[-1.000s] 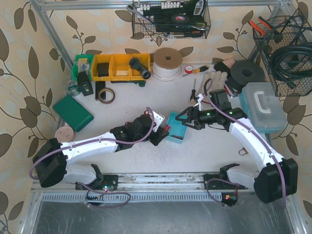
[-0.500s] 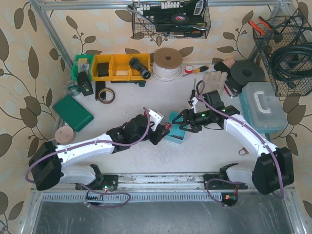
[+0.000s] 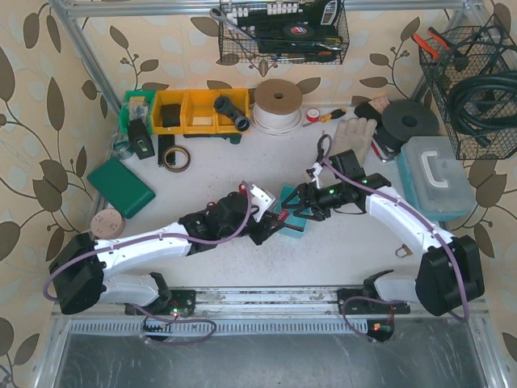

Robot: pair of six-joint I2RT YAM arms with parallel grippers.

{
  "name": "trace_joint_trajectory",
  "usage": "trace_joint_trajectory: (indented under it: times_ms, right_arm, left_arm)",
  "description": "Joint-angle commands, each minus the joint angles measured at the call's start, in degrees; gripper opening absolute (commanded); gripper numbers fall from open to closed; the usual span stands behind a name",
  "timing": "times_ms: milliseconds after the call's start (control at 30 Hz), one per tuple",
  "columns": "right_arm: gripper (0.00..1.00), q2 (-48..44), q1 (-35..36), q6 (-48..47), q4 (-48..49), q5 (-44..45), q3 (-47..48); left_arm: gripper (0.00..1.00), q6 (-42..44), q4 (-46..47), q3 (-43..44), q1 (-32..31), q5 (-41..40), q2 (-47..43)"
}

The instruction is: Install the large spring

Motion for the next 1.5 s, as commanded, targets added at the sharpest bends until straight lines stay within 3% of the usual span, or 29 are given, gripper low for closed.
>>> trace_joint_trajectory:
  times_ms: [0, 433, 1000, 1167, 1300, 1467]
  right_arm:
    - [0.68, -0.3, 0.4, -0.8, 0.3, 0.6, 1.7]
    - [0.54, 0.6, 4.7, -0.6, 1.3, 1.2, 1.8]
    - [0.35, 1.9, 5.2, 0.6, 3.3, 1.3, 1.2]
    - [0.20, 1.9, 5.2, 1.2, 3.8, 0.9, 0.8]
    - [0.00, 1.8, 5.2, 1.6, 4.5, 0.8, 0.4]
    - [0.00, 1.0, 5.2, 1.1, 4.2, 2.3, 1.3]
  left_arm:
    - [0.00, 1.4, 3.8, 1.2, -0.6, 1.4, -0.2]
    - [0.00, 1.4, 3.6, 1.4, -0.7, 1.0, 0.1]
    - [0.00, 1.5, 3.3, 1.9, -0.8, 0.8, 0.7]
    - [0.00, 1.5, 2.9, 2.1, -0.9, 0.5, 0.8]
    - [0.00, 1.4, 2.4, 2.4, -0.9, -0.1, 1.2]
    - [0.00, 1.0, 1.6, 3.0, -0.9, -1.2, 1.4]
